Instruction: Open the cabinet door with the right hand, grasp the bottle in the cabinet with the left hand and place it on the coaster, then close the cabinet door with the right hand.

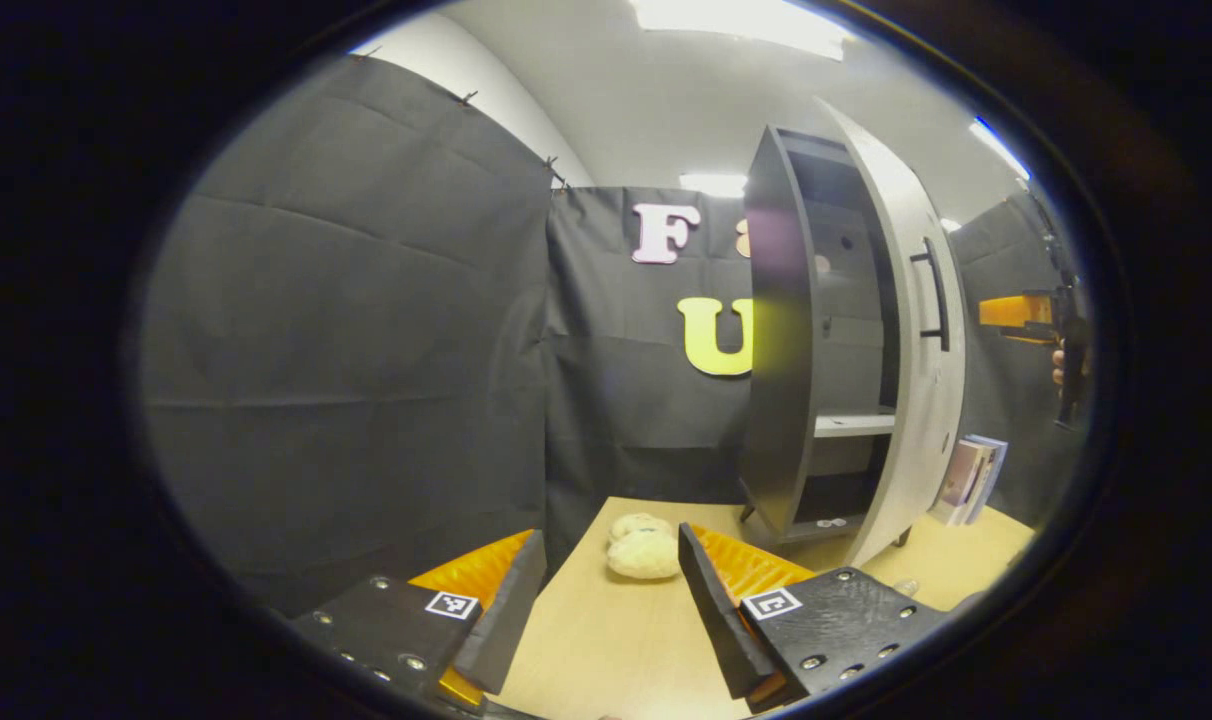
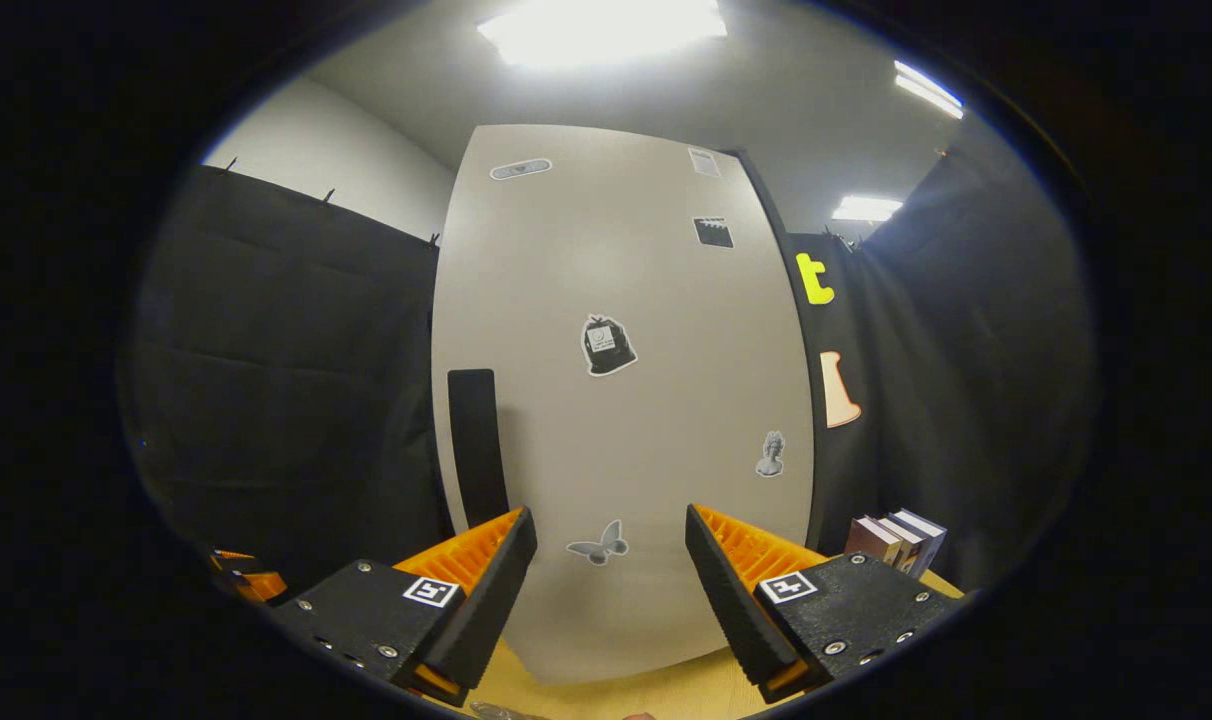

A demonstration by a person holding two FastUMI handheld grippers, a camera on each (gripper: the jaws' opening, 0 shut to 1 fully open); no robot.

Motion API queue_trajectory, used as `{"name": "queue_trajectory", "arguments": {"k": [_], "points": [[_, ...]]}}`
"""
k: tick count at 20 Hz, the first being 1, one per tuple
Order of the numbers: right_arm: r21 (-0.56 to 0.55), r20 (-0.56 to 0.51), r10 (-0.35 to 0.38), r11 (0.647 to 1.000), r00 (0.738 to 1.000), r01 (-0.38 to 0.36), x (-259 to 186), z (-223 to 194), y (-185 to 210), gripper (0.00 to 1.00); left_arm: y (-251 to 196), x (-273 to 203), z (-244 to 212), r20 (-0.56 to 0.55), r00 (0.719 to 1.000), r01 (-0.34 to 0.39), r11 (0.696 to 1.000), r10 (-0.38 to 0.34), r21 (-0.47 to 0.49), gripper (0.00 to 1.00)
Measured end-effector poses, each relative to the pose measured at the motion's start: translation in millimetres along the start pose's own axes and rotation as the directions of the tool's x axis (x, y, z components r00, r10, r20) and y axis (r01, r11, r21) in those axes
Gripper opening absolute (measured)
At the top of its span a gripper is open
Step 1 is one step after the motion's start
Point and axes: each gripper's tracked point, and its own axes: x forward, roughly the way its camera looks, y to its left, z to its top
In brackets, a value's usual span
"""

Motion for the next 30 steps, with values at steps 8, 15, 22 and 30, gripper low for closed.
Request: {"name": "queue_trajectory", "arguments": {"k": [8, 15, 22, 30], "points": [[-0.03, -0.009, -0.027, 0.999, 1.0, 0.027, -10, -7, -3, 0.93, -7, 0, 11, 0.001, 1.0, 0.022, 1.0, -0.022, -0.011, 0.8], [-0.099, 0.001, -0.09, 0.991, 0.996, 0.089, -44, -2, -49, 0.93, -62, 5, 34, 0.036, 0.997, 0.066, 0.998, -0.065, -0.012, 0.84], [-0.087, 0.013, -0.147, 0.985, 0.989, 0.147, -78, 5, -108, 0.93, -141, -5, 55, 0.066, 0.988, 0.14, 0.99, -0.141, 0.015, 0.84], [-0.087, 0.013, -0.187, 0.978, 0.982, 0.187, -115, 4, -156, 0.93, -204, -17, 61, 0.081, 0.976, 0.201, 0.979, -0.201, 0.019, 0.8]]}}
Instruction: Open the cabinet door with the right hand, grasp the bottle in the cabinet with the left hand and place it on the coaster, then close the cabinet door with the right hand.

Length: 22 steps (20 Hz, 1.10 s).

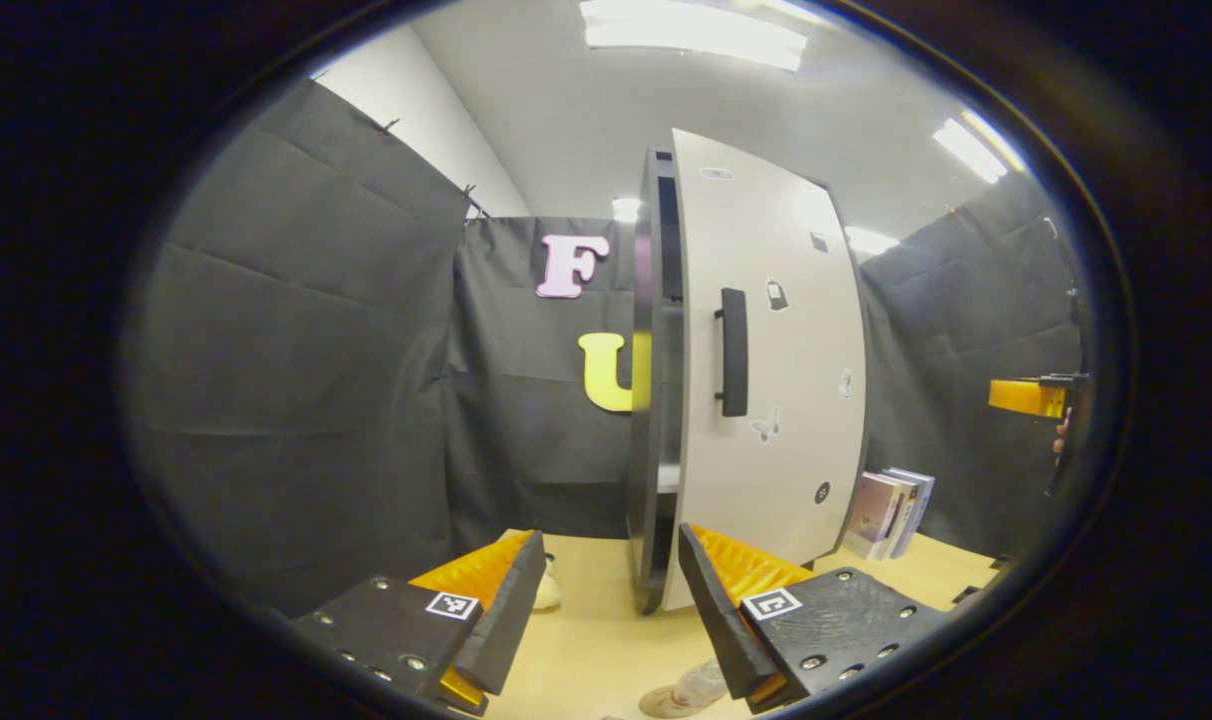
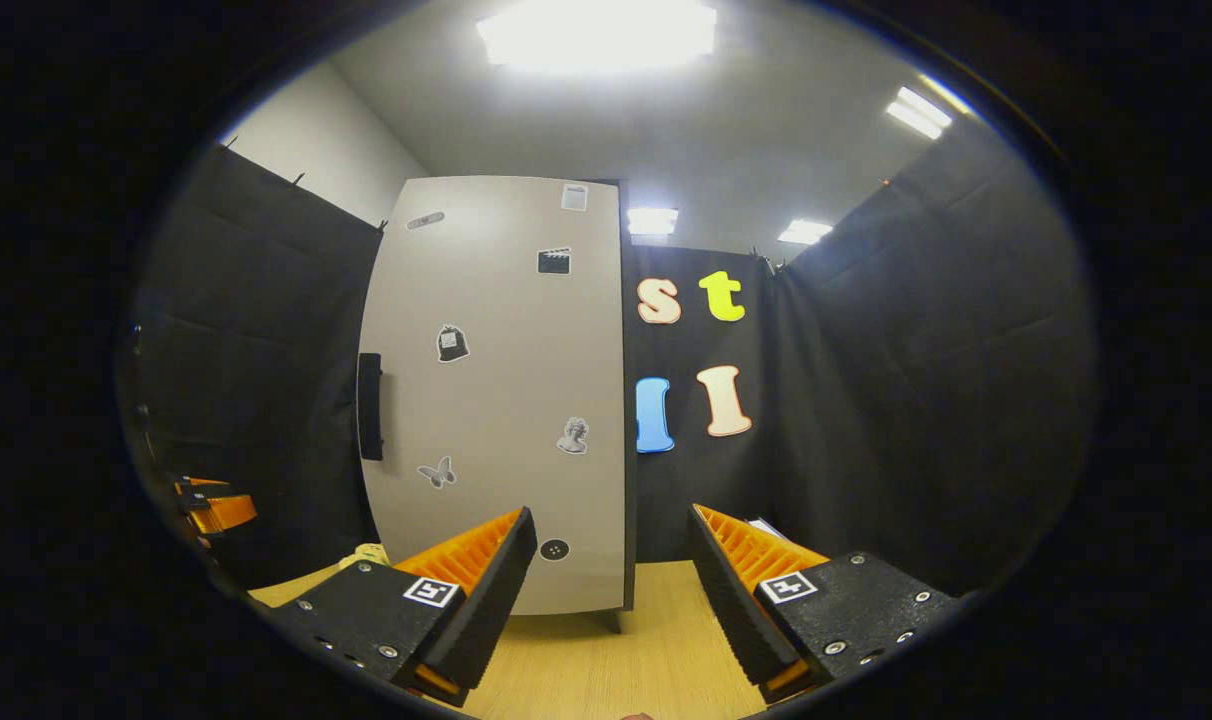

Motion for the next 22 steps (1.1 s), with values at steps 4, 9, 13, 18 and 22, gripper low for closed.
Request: {"name": "queue_trajectory", "arguments": {"k": [4, 9, 13, 18, 22], "points": [[0.001, -0.005, -0.008, 1.0, 1.0, 0.008, -7, -5, -14, 0.93, -17, -1, 1, 0.003, 1.0, 0.011, 1.0, -0.011, -0.002, 0.84], [0.011, -0.016, -0.002, 1.0, 1.0, 0.002, -10, -15, -20, 0.93, -26, -2, 4, 0.009, 1.0, 0.005, 1.0, -0.005, 0.001, 0.83], [0.013, -0.017, 0.009, 1.0, 1.0, -0.009, -8, -18, -20, 0.93, -24, -4, 2, 0.01, 1.0, -0.007, 1.0, 0.007, 0.002, 0.83], [0.01, -0.006, 0.013, 1.0, 1.0, -0.013, -3, -16, -19, 0.93, -20, -1, 1, 0.012, 1.0, -0.019, 1.0, 0.019, 0.004, 0.8], [0.013, -0.005, 0.012, 1.0, 1.0, -0.012, -1, -17, -18, 0.93, -18, 2, 0, 0.013, 1.0, -0.022, 1.0, 0.022, 0.006, 0.83]]}}
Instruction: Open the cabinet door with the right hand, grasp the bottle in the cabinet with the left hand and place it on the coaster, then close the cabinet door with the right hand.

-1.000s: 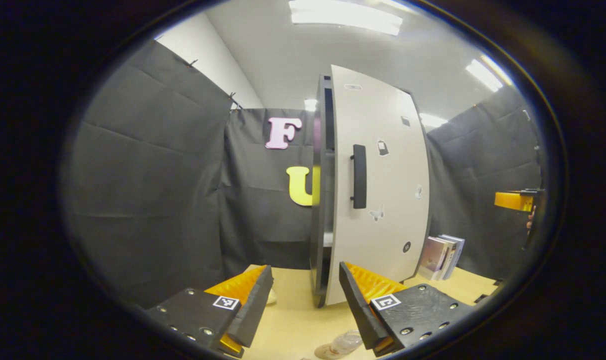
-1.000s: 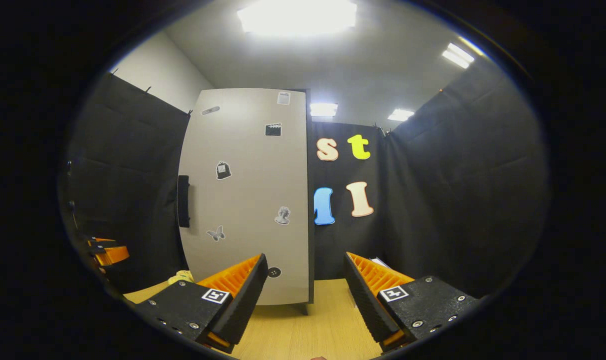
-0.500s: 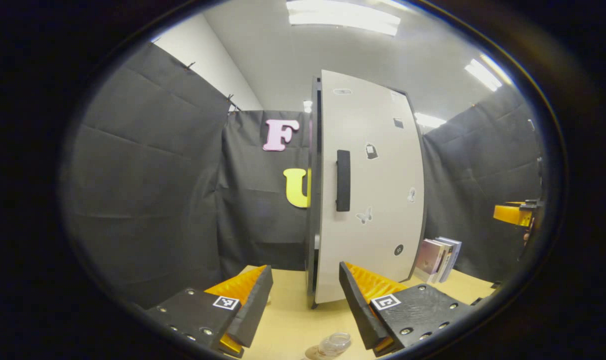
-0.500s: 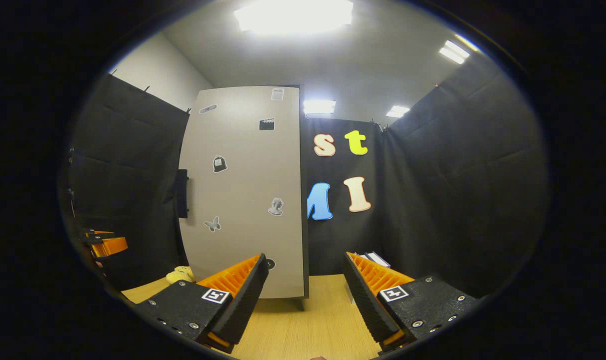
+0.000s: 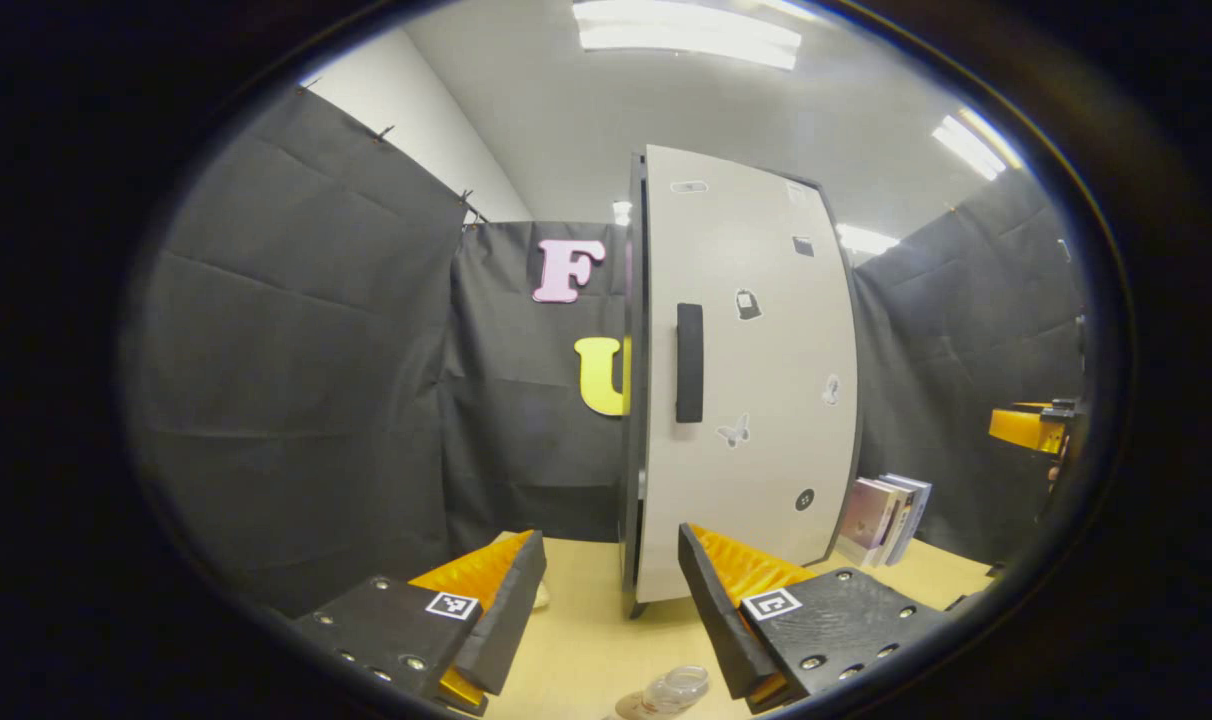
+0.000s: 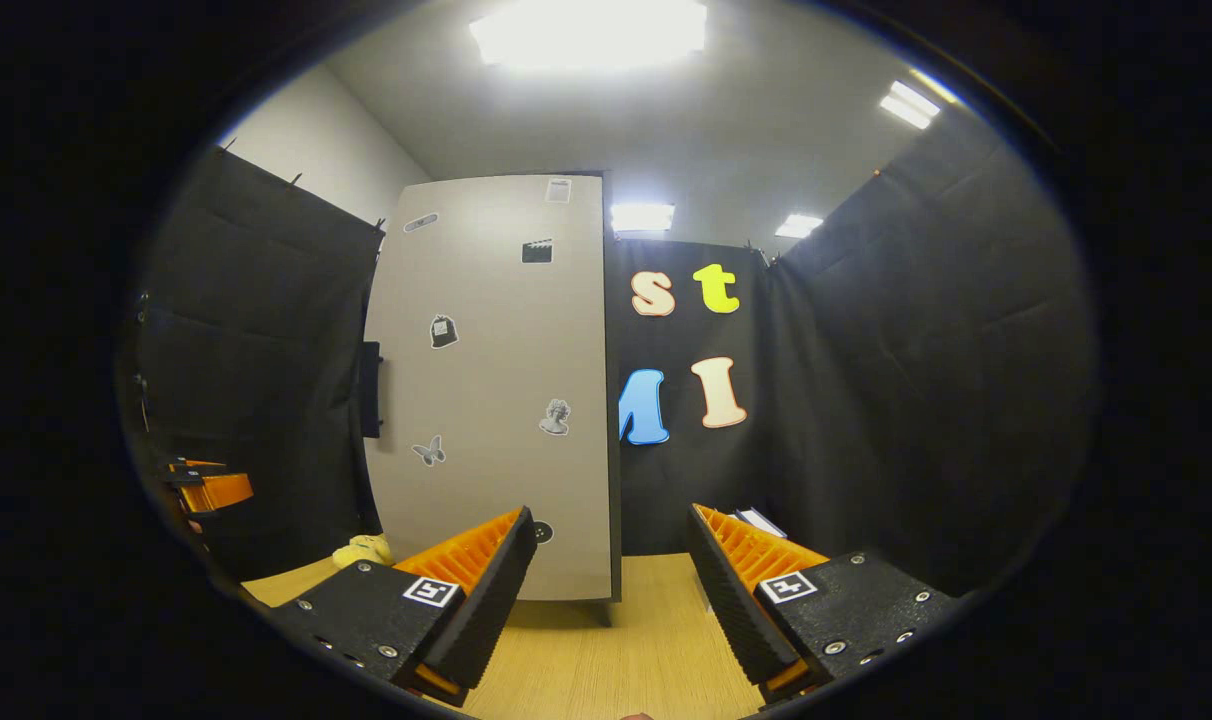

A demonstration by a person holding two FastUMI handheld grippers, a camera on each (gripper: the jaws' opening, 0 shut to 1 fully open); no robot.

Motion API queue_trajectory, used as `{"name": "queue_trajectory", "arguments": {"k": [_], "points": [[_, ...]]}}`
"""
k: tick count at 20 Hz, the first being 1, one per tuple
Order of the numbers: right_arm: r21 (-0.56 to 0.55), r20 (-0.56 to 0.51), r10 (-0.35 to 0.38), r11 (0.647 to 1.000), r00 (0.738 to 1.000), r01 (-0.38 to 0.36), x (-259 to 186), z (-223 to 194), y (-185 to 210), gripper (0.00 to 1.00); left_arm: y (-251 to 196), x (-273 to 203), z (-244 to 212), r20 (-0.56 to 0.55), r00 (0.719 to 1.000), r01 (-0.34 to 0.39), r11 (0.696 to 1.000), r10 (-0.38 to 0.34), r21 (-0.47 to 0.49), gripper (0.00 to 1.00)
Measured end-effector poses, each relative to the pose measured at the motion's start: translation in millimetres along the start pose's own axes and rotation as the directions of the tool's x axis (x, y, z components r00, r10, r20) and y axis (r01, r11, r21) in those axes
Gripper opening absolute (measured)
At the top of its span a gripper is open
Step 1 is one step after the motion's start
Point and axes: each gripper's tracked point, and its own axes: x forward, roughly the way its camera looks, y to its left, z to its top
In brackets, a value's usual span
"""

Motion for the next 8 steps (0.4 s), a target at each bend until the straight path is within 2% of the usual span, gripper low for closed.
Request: {"name": "queue_trajectory", "arguments": {"k": [1, 2, 3, 8], "points": [[0.001, 0.0, 0.0, 1.0, 1.0, 0.0, 0.8, -0.3, 0.3, 0.93, 0.9, 0.6, -0.2, 0.0, 1.0, -0.001, 1.0, 0.001, 0.0, 0.8], [0.0, 0.001, 0.0, 1.0, 1.0, 0.0, 1.5, -0.2, 0.5, 0.93, 0.9, 1.2, 0.0, 0.001, 1.0, 0.0, 1.0, 0.0, 0.0, 0.83], [-0.002, 0.001, -0.001, 1.0, 1.0, 0.001, 1.1, -0.4, 0.4, 0.93, 1.4, 1.2, -1.0, 0.0, 1.0, 0.0, 1.0, 0.0, -0.001, 0.8], [-0.005, 0.002, -0.001, 1.0, 1.0, 0.001, 2.4, -0.5, 1.6, 0.93, 2.7, 3.4, -2.3, 0.002, 1.0, 0.003, 1.0, -0.003, 0.002, 0.83]]}}
